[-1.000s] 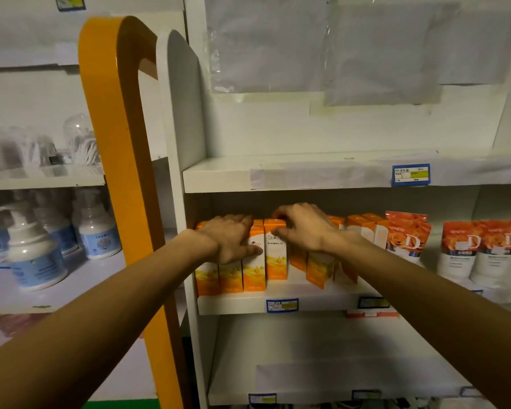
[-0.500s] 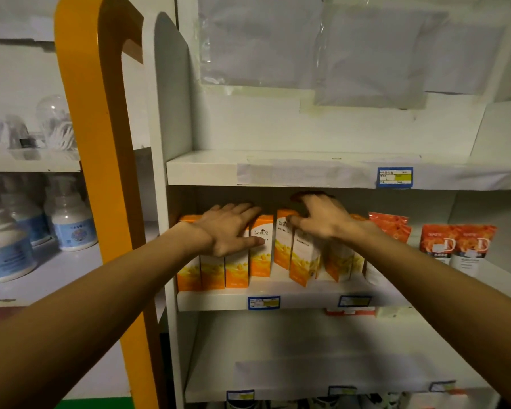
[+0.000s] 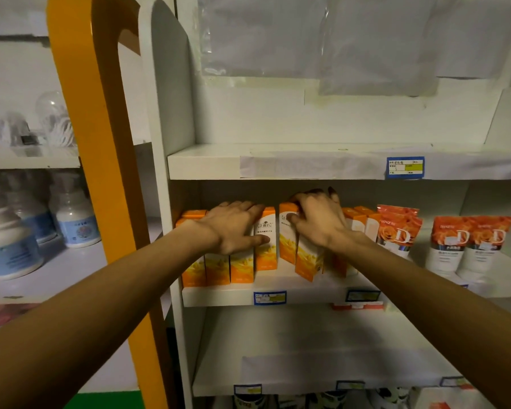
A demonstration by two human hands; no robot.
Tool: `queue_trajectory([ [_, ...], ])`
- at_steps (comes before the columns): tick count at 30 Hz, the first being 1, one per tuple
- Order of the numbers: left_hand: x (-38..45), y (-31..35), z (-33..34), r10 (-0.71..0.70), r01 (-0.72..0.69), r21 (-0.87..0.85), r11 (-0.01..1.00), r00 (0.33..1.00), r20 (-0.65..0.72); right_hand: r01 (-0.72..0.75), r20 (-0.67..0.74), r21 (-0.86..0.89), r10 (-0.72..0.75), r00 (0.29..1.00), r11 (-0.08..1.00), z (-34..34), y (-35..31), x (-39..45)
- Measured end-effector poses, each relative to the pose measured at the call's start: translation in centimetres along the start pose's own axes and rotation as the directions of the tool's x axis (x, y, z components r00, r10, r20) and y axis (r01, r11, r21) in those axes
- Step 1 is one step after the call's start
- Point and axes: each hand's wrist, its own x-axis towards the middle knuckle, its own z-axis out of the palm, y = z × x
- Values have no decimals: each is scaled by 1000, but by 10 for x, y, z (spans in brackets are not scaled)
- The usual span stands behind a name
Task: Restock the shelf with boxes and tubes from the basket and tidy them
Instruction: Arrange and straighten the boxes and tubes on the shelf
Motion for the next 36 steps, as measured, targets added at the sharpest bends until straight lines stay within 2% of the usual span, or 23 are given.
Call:
queue_trajectory([
  [5, 1, 3, -2, -8, 8, 13, 1000, 1000, -11, 37, -55, 40, -35, 998, 998, -6, -1, -6],
  [10, 4, 3, 0, -18, 18, 17, 1000, 1000, -19, 94, -24, 172, -92, 996, 981, -6, 2, -14],
  [16, 5, 2, 2, -18, 19, 23, 1000, 999, -38, 172, -4, 208, -175, 985, 963, -6, 7, -16],
  [36, 10, 5, 8, -54, 53, -9, 999, 993, -107, 194, -75, 445, -180, 981, 874, -12, 10, -20],
])
